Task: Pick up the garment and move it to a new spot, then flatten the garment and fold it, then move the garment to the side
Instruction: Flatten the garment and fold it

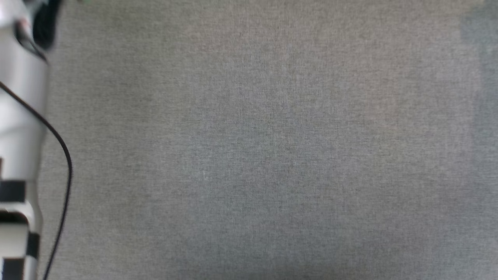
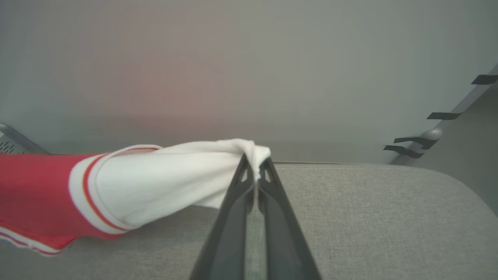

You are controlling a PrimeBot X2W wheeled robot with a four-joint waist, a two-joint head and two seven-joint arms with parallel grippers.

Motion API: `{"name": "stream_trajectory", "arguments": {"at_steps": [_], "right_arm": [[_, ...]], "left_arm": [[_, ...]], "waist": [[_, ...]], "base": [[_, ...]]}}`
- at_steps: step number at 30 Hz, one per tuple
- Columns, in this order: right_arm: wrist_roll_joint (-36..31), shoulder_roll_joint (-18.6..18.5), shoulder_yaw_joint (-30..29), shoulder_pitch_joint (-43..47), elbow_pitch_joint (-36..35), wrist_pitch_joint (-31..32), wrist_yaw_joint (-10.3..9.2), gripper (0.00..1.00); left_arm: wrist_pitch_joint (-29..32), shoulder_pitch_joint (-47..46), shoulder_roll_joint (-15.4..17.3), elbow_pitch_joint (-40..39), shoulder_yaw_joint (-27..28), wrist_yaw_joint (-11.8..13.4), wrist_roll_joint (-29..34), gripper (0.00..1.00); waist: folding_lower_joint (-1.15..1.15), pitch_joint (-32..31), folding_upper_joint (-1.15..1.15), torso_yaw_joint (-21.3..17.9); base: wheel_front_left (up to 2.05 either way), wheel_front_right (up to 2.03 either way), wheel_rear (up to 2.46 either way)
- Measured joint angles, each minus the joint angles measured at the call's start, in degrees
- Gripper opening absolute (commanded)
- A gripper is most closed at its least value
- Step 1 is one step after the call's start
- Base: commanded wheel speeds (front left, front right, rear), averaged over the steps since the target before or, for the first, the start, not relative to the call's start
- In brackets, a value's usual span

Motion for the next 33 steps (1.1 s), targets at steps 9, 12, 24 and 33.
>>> {"name": "stream_trajectory", "arguments": {"at_steps": [9,12,24,33], "right_arm": [[4.5,-1.8,2.1,17.3,-1.4,4.4,0.01,0.00],[6.0,-2.0,2.0,22.3,-2.1,5.6,0.02,0.00],[10.0,-2.1,-2.8,40.6,-6.4,11.1,0.03,0.00],[11.6,-1.4,-8.5,53.4,-13.3,18.5,0.03,0.00]], "left_arm": [[1.0,17.3,-0.4,0.6,-0.9,-0.2,-3.8,0.00],[2.6,22.3,-0.3,-0.6,-1.4,-0.2,-4.7,0.00],[10.5,41.9,1.7,-10.6,-2.4,1.9,-9.1,0.00],[16.3,55.0,4.4,-20.2,-2.0,5.0,-13.1,0.00]], "waist": [[-0.01,-7.6,0.00,0.8],[-0.01,-10.3,0.00,1.0],[-0.01,-20.9,0.00,1.2],[-0.01,-27.1,0.00,1.0]], "base": [[0.00,0.00,0.00],[0.00,0.00,0.00],[0.00,0.00,0.00],[0.00,0.00,0.00]]}}
